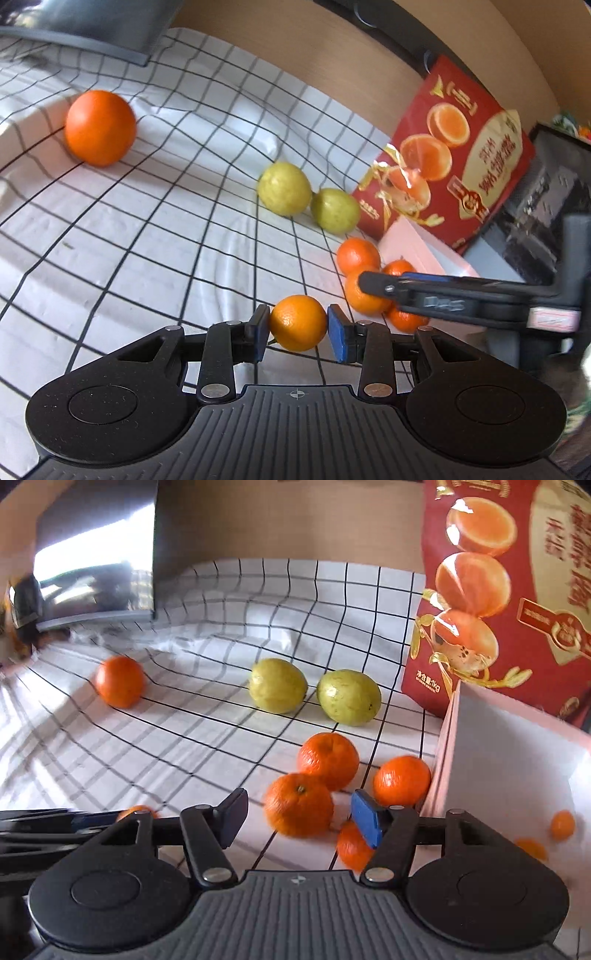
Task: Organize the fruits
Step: 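Grasp a mandarin with the right gripper while the left gripper holds the small orange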
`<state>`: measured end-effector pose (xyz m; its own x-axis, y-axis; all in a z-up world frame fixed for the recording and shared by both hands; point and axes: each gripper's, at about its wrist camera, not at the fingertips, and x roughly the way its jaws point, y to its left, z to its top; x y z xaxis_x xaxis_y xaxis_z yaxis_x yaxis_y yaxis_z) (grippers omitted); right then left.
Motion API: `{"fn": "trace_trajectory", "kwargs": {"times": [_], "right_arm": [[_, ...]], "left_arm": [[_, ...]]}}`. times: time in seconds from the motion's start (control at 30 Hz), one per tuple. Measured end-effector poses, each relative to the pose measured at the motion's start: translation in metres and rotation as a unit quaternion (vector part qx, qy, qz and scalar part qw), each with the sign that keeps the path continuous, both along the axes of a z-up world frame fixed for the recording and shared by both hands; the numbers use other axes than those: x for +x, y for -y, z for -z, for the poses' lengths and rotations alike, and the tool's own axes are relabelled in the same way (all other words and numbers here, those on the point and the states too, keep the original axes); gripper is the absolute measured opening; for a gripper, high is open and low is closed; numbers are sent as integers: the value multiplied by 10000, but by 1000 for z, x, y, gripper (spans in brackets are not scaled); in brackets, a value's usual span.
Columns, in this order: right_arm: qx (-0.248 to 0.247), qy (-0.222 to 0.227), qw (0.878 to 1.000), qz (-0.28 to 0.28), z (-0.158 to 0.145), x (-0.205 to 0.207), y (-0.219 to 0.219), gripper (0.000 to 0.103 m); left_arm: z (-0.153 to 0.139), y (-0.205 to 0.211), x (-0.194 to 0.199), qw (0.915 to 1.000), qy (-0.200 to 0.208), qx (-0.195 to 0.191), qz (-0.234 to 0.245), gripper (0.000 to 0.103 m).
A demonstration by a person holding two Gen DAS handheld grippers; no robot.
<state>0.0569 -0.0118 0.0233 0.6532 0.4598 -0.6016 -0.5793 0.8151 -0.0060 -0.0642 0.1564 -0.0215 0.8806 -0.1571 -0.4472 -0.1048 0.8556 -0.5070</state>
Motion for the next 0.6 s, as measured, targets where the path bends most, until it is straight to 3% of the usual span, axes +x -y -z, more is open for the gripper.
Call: {"fn": "trace_trajectory", "kwargs": {"times": [0.13,0.3,0.37,0.6], "right_arm": [[-302,206,9993,26,8,10,-17,62],[-338,-314,9989,-17,17,22,-25,59],[-455,-143,9989,4,19,16,-27,47],[-143,14,9991,-411,1,-30,1,47]], "left_arm": [[1,-2,-1,9999,38,-96,-53,39],[1,-3,-3,9998,70,-151,-68,39],[1,-3,-3,9998,73,-176,-70,39],[0,-1,-5,9997,141,-196,-30,39]]}}
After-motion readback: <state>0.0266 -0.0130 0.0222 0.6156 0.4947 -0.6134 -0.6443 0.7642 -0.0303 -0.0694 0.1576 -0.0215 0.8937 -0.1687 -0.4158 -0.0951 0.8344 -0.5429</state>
